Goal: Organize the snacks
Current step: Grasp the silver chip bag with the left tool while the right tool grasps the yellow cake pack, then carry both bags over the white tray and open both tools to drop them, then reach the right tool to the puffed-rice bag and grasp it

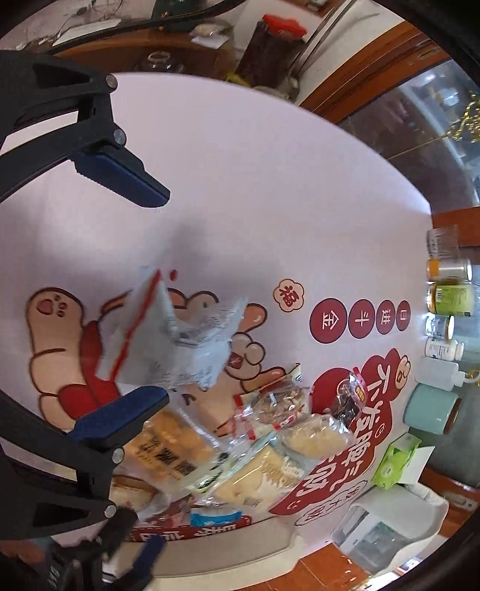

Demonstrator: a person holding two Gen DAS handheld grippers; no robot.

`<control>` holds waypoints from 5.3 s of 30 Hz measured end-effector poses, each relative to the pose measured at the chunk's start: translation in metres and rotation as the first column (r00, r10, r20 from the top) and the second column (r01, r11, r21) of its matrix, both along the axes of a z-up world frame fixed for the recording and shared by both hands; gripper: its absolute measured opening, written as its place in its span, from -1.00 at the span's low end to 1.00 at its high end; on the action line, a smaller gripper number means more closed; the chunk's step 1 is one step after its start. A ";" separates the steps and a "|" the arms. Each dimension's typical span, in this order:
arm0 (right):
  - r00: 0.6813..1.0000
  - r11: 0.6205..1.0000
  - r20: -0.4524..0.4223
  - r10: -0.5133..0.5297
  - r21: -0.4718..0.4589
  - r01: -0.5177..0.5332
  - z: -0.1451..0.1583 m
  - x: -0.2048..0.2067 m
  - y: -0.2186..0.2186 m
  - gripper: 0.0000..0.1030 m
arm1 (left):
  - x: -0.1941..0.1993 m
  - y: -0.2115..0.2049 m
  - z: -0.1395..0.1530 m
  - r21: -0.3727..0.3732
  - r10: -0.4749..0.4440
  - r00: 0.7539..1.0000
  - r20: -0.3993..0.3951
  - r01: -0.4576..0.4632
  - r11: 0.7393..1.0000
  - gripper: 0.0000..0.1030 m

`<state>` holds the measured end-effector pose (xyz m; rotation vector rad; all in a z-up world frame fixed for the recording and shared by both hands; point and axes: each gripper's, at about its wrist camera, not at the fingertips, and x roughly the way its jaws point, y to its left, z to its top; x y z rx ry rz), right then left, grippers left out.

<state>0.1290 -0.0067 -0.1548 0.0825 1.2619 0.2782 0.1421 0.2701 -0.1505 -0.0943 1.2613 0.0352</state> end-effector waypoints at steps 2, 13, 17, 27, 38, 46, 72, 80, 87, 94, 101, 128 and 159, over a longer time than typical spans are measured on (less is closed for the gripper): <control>0.999 0.999 -0.046 -0.028 0.018 0.029 -0.015 0.011 0.008 0.75 | 0.011 -0.001 -0.008 -0.025 -0.014 1.000 -0.011 0.014 1.000 0.88; 0.931 0.961 -0.325 -0.166 0.157 0.226 -0.085 0.042 0.027 0.75 | 0.046 -0.013 -0.054 -0.067 -0.105 0.990 -0.093 0.099 0.993 0.86; 0.931 0.957 -0.314 -0.186 0.156 0.244 -0.092 0.046 0.033 0.77 | 0.050 -0.013 -0.074 -0.059 -0.118 0.983 -0.141 0.111 0.992 0.54; 0.967 0.967 -0.204 -0.151 0.171 0.187 -0.066 0.048 0.036 -0.08 | 0.029 -0.023 -0.069 0.041 -0.136 0.987 -0.084 0.140 0.989 -0.20; 0.996 0.986 -0.018 -0.087 0.143 0.089 -0.010 0.017 0.009 -0.27 | -0.009 -0.056 0.027 0.098 -0.155 0.983 0.097 0.145 0.985 -0.20; 0.977 0.990 0.180 -0.110 0.111 0.091 0.057 -0.038 -0.044 -0.28 | -0.038 -0.134 0.098 0.063 -0.264 0.937 0.228 0.256 0.965 -0.20; 0.825 0.884 0.409 -0.391 -0.084 0.461 0.093 -0.056 -0.320 -0.26 | 0.012 -0.479 0.067 0.120 -0.418 0.876 0.240 0.400 0.908 -0.04; 0.868 0.899 0.340 -0.362 -0.119 0.421 0.069 -0.039 -0.326 0.00 | 0.022 -0.474 0.055 0.166 -0.397 0.899 0.185 0.370 0.914 0.85; 0.891 0.922 0.311 -0.331 -0.095 0.376 0.067 -0.041 -0.318 0.12 | 0.011 -0.447 0.064 0.137 -0.312 0.935 0.170 0.291 0.947 0.85; 0.907 0.934 0.278 -0.317 -0.074 0.349 0.064 -0.041 -0.311 0.12 | -0.006 -0.424 0.080 0.133 -0.260 0.942 0.213 0.236 0.963 0.85; 0.916 0.945 0.288 -0.279 -0.088 0.316 0.069 -0.045 -0.296 0.12 | -0.022 -0.395 0.089 0.124 -0.211 0.946 0.245 0.185 0.975 0.85; 0.966 0.998 0.260 0.007 -0.063 0.010 0.075 -0.062 -0.131 0.12 | -0.082 -0.174 0.084 0.155 0.054 0.965 0.258 -0.096 0.983 0.85; 0.867 0.866 0.044 0.497 -0.081 -0.493 -0.065 -0.077 -0.013 0.35 | -0.111 -0.134 -0.068 0.015 -0.022 0.992 -0.126 0.024 1.000 0.85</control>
